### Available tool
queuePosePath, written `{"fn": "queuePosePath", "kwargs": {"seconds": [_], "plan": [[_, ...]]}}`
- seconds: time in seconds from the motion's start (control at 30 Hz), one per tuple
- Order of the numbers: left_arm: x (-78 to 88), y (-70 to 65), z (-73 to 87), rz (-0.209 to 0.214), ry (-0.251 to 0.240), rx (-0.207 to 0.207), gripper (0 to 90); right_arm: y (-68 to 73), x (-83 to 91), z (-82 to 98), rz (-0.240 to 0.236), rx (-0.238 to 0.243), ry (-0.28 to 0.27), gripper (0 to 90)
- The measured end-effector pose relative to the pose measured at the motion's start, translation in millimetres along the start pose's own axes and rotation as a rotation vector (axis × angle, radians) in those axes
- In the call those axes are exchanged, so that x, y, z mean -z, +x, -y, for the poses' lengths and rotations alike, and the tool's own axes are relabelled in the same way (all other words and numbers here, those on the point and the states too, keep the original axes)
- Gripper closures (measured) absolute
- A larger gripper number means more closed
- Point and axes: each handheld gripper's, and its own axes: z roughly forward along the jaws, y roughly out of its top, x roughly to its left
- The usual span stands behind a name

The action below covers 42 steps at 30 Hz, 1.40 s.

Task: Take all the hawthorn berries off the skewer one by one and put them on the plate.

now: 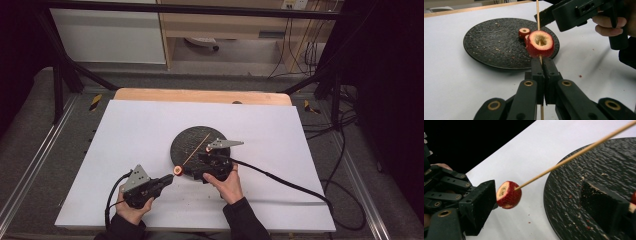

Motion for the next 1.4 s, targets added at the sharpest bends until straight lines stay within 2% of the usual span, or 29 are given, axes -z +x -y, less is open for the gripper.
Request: {"fn": "queuePosePath", "kwargs": {"seconds": [0.23,0.9,1.13,1.4], "plan": [[-2.6,-1.9,-0.6,-0.002,-0.001,-0.002,88.3,1.8,-4.0,2.4,-0.027,-0.01,-0.014,26.7],[-6.9,-7.1,-0.5,0.004,-0.005,-0.015,88.2,2.3,-9.9,9.1,-0.156,-0.076,0.043,60.5],[-6.1,-7.2,-0.5,0.004,-0.008,-0.014,88.3,1.2,-10.5,9.0,-0.172,-0.089,0.053,62.2],[-1.8,-6.9,-1.2,0.01,-0.021,-0.015,88.3,-0.1,-3.2,0.5,-0.153,-0.077,0.033,62.6]]}}
